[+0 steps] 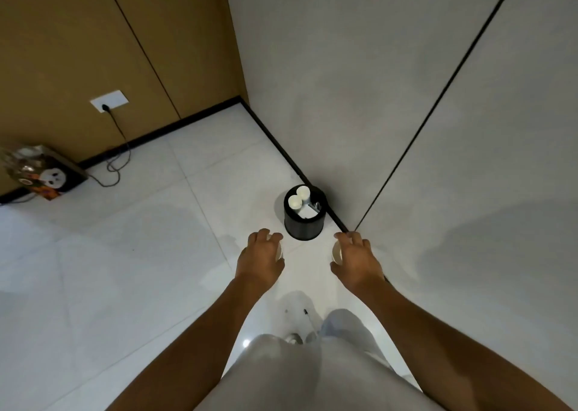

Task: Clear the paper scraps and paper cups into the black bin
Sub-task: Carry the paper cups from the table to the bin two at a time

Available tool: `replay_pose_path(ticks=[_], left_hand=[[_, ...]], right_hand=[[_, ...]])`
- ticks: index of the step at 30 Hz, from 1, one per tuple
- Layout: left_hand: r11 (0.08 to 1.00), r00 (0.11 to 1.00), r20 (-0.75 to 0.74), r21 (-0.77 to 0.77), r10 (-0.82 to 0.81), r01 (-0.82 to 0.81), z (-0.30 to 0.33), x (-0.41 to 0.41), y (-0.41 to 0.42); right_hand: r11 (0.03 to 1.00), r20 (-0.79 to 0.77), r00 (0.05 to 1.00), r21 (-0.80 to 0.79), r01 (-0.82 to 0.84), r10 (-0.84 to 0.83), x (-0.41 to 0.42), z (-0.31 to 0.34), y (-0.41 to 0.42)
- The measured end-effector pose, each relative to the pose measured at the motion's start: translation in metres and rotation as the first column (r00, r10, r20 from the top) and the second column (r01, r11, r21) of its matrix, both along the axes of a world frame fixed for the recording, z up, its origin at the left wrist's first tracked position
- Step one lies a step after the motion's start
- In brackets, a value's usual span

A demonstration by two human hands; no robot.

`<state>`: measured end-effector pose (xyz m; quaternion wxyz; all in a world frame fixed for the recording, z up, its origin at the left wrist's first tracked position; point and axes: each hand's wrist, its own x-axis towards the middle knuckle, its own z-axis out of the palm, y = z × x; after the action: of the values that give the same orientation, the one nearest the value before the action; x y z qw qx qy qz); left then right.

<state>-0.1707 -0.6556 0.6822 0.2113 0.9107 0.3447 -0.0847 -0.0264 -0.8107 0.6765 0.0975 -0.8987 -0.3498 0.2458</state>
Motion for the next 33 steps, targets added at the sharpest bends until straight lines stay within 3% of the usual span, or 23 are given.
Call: replay_pose_path(ticks=[9, 18, 22, 27, 33], left_hand=[[0.970, 0.973, -0.002, -0.077, 0.231, -0.231, -0.035, 0.131, 0.095], [0.838, 0.858, -0.059, -0.189, 0.510, -0.512, -0.062, 0.219, 0.157], [0.792, 0.819, -0.102, -0.211, 0.565, -0.573, -0.089, 0.235, 0.184], [0.799, 0.829, -0.150, -0.221, 0.539, -0.560, -0.135, 0.262, 0.219], [0.779, 0.817, -0.116, -0.251, 0.565, -0.575, -0.227, 0.304, 0.245]], right_hand=[[0.974, -0.027, 0.975, -0.037, -0.222, 0.221, 0.156, -0.028, 0.126], [0.888, -0.054, 0.893, -0.097, -0.450, 0.447, 0.269, -0.049, 0.252], [0.876, -0.077, 0.882, -0.101, -0.471, 0.465, 0.287, -0.077, 0.290], [0.911, -0.126, 0.911, -0.084, -0.404, 0.393, 0.312, -0.121, 0.324], [0.922, -0.168, 0.916, -0.077, -0.380, 0.364, 0.335, -0.221, 0.356]])
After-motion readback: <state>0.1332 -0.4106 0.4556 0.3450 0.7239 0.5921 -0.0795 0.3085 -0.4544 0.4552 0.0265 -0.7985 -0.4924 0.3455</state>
